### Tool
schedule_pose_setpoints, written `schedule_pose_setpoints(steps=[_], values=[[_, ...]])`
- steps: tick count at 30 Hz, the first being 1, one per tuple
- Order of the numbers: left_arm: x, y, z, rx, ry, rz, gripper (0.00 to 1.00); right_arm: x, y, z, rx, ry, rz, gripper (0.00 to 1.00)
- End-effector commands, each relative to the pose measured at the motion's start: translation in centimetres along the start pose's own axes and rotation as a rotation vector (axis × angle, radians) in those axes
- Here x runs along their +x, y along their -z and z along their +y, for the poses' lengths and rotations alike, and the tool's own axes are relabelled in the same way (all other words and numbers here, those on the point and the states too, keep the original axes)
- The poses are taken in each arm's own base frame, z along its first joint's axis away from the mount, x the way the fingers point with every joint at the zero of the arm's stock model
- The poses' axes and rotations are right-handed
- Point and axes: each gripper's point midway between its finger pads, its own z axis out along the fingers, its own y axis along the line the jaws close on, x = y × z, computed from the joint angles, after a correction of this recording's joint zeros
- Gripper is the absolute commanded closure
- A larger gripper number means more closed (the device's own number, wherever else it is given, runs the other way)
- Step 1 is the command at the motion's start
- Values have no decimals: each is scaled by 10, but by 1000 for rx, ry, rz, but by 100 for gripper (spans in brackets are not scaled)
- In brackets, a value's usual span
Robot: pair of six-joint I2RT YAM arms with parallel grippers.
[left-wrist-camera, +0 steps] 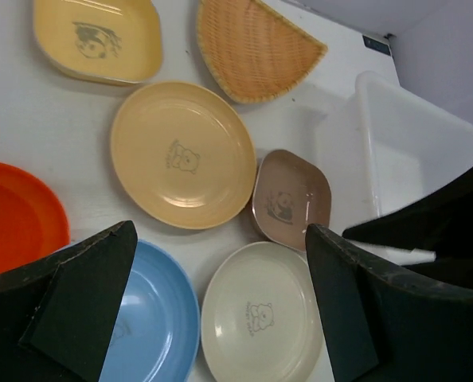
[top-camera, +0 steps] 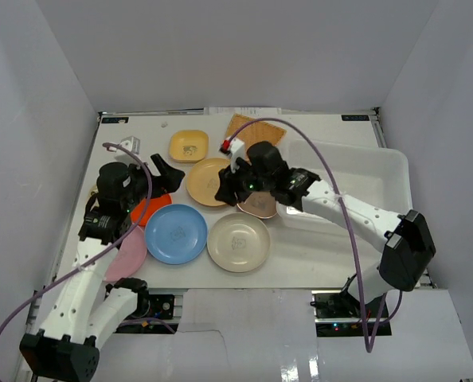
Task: Place the plates into the plastic bin on the countertop
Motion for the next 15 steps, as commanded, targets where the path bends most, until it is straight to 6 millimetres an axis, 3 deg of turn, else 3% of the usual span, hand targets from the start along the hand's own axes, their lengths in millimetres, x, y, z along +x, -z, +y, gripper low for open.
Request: schedule_pose_setpoints(steps=[1, 4, 5, 7, 11, 15], values=[[7, 30, 36, -202, -60, -11, 5, 46, -20, 38, -26, 94, 89, 51], [27, 41, 50, -282, -20, 64, 8, 91, -30, 60, -34, 136, 198, 47], [38, 43, 54, -308, -2, 129, 11, 101, -31, 63, -28, 146, 220, 39], [56, 44, 49, -290, 38, 231, 13, 128, -36, 70, -26, 167, 289, 35], [77, 52, 45, -275, 60, 341, 15, 176, -39, 74, 22, 202, 396, 37], [84, 62, 47, -277, 60, 349, 19, 206, -40, 82, 61, 252, 432, 41]])
